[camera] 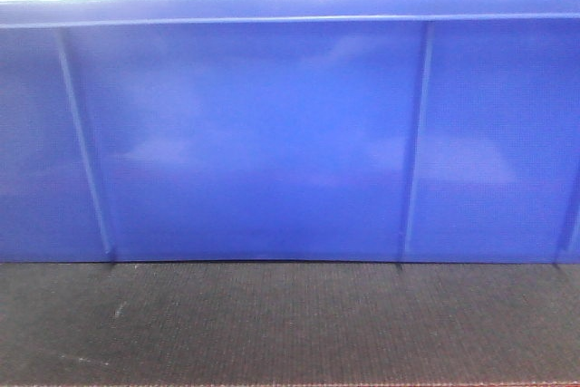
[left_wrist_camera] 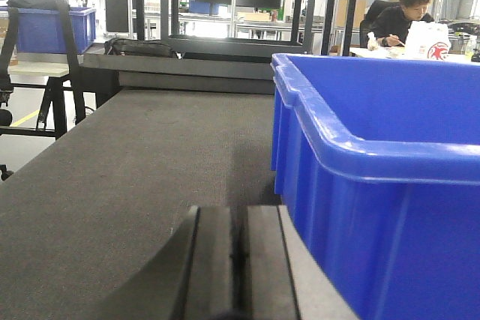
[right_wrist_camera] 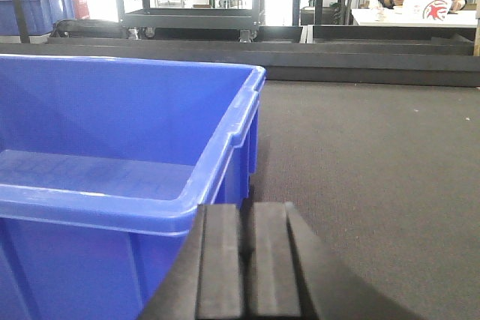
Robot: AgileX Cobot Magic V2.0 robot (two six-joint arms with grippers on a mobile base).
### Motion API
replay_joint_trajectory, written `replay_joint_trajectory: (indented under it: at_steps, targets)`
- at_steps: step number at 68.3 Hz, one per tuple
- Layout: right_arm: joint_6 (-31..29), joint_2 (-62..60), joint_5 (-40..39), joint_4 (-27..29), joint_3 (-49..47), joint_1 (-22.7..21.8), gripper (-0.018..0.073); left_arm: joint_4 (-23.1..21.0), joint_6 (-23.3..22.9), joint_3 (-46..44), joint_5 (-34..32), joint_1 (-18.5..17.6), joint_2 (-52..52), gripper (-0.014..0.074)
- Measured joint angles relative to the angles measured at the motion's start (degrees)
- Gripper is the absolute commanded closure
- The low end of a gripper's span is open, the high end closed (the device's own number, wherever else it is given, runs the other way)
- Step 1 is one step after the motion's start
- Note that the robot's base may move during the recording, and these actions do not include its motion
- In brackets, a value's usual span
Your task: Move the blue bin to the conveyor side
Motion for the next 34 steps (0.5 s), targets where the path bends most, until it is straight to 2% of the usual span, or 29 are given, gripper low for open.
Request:
replay_joint_trajectory:
  at_steps: [12, 21, 34]
  targets:
    - [-0.5, 0.0, -1.3, 0.0, 1.1, -0.7, 0.0644, 0.0, 0.0, 0.0, 0.0, 0.0, 0.0, 0.0606]
    - [-4.9, 0.0, -8.7, 2.8, 5.2, -5.1, 0.0644, 0.0, 0.0, 0.0, 0.0, 0.0, 0.0, 0.0606]
    - [-6.8, 0.0, -16.4, 5.8, 13.6, -10.4, 0.0644, 0.0, 0.0, 0.0, 0.0, 0.0, 0.0, 0.0606]
